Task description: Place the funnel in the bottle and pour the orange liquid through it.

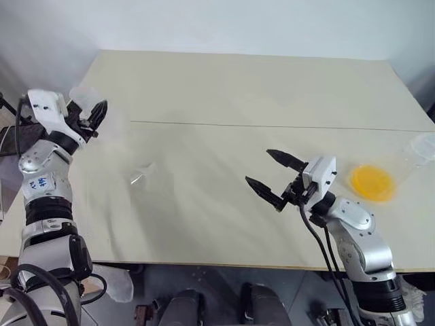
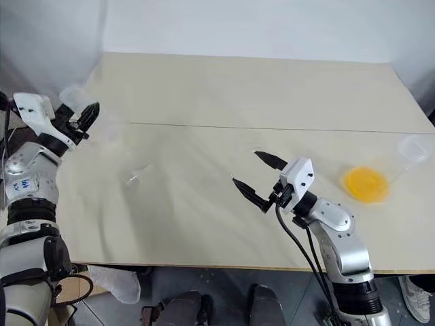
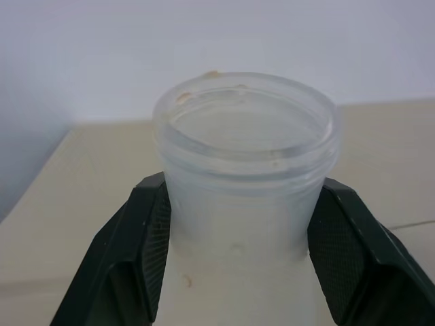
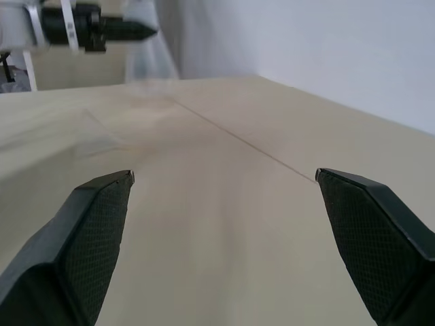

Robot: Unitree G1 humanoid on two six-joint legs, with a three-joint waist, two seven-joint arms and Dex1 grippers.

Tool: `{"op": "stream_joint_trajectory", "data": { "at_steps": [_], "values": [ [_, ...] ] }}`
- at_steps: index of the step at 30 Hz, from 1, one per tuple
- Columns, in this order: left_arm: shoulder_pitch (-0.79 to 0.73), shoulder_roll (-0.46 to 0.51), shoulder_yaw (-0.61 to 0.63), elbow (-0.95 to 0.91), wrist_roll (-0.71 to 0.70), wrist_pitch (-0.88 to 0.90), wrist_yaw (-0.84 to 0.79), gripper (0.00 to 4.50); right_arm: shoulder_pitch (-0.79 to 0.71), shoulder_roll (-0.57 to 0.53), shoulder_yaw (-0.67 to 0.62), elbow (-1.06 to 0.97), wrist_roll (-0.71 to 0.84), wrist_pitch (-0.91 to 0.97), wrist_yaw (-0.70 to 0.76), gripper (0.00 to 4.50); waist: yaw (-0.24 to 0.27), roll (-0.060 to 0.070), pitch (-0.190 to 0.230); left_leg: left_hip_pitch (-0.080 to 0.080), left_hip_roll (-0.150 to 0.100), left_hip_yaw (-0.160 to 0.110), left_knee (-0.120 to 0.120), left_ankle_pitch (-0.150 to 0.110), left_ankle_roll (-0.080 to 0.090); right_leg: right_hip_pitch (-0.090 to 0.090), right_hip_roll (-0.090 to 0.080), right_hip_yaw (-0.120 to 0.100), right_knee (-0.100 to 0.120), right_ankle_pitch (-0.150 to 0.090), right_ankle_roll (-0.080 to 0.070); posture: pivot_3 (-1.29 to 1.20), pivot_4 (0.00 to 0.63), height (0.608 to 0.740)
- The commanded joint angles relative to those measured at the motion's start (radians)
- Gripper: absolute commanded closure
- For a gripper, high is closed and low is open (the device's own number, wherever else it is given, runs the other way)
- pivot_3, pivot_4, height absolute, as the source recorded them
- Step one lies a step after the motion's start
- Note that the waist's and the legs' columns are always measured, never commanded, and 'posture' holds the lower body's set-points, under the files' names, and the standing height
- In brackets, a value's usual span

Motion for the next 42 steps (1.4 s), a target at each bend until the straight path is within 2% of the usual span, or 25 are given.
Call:
{"op": "stream_joint_trajectory", "data": {
  "at_steps": [1, 5, 8, 13, 17, 19, 24, 30, 42],
  "values": [
    [0.006, -0.021, -0.097, -0.238, -0.075, 0.111, -0.171, 1.99, 0.064, -0.063, -0.117, -0.113, 0.082, 0.011, 0.025, 0.00, 0.006, 0.000, 0.000, -0.001, -0.001, -0.001, 0.001, 0.000, 0.000, 0.000, -0.001, 0.000, 0.000, 0.000, 0.001, 0.00, 0.150, 0.740],
    [0.049, -0.063, -0.261, -0.419, -0.101, 0.239, -0.339, 1.99, 0.224, -0.140, -0.252, -0.196, 0.140, 0.040, 0.051, 0.00, 0.023, 0.000, 0.000, -0.001, -0.002, 0.000, 0.004, 0.000, 0.001, 0.003, -0.001, 0.001, -0.002, 0.002, 0.003, 0.00, 0.150, 0.740],
    [0.052, -0.122, -0.346, -0.452, -0.085, 0.274, -0.386, 1.99, 0.336, -0.163, -0.334, -0.234, 0.158, 0.038, 0.058, 0.00, 0.026, 0.000, 0.000, -0.001, -0.002, 0.000, 0.004, 0.000, 0.002, 0.004, 0.000, 0.002, -0.003, 0.002, 0.003, 0.00, 0.150, 0.740],
    [0.017, -0.239, -0.411, -0.381, -0.039, 0.276, -0.360, 1.99, 0.454, -0.148, -0.404, -0.260, 0.150, 0.013, 0.050, 0.00, 0.020, 0.000, 0.000, 0.001, -0.001, 0.004, 0.004, 0.001, 0.004, 0.003, 0.001, 0.005, -0.003, 0.002, 0.003, 0.00, 0.150, 0.740],
    [-0.018, -0.354, -0.470, -0.253, 0.034, 0.161, -0.357, 1.99, 0.518, -0.109, -0.421, -0.317, 0.134, -0.003, 0.002, 0.00, 0.025, 0.001, 0.000, 0.001, -0.001, 0.004, 0.004, 0.001, 0.004, 0.003, 0.001, 0.006, -0.003, 0.002, 0.003, 0.00, 0.150, 0.740],
    [-0.044, -0.381, -0.475, -0.196, 0.057, 0.125, -0.363, 1.99, 0.533, -0.090, -0.399, -0.357, 0.120, -0.001, -0.027, 0.00, 0.028, 0.001, 0.000, 0.000, -0.002, 0.004, 0.005, 0.002, 0.004, 0.003, 0.000, 0.006, -0.004, 0.002, 0.003, 0.00, 0.150, 0.740],
    [-0.066, -0.389, -0.486, -0.125, 0.103, 0.071, -0.386, 1.99, 0.514, -0.080, -0.366, -0.382, 0.104, 0.014, -0.066, 0.00, 0.026, 0.001, 0.000, -0.001, -0.002, 0.004, 0.005, 0.002, 0.004, 0.003, 0.000, 0.006, -0.004, 0.002, 0.004, 0.00, 0.150, 0.740],
    [-0.051, -0.389, -0.469, -0.126, 0.082, 0.102, -0.417, 0.02, 0.459, -0.092, -0.342, -0.369, 0.105, 0.023, -0.083, 0.00, 0.024, 0.001, 0.000, -0.001, -0.002, 0.004, 0.005, 0.002, 0.004, 0.003, 0.000, 0.006, -0.004, 0.002, 0.003, 0.00, 0.150, 0.740],
    [-0.006, -0.285, -0.331, -0.158, 0.011, 0.074, -0.501, 0.02, 0.322, -0.118, -0.276, -0.288, 0.107, 0.030, -0.045, 0.00, 0.023, 0.001, 0.000, -0.001, -0.002, 0.003, 0.005, 0.002, 0.004, 0.003, 0.000, 0.005, -0.003, 0.002, 0.003, 0.00, 0.150, 0.740]
  ]
}}
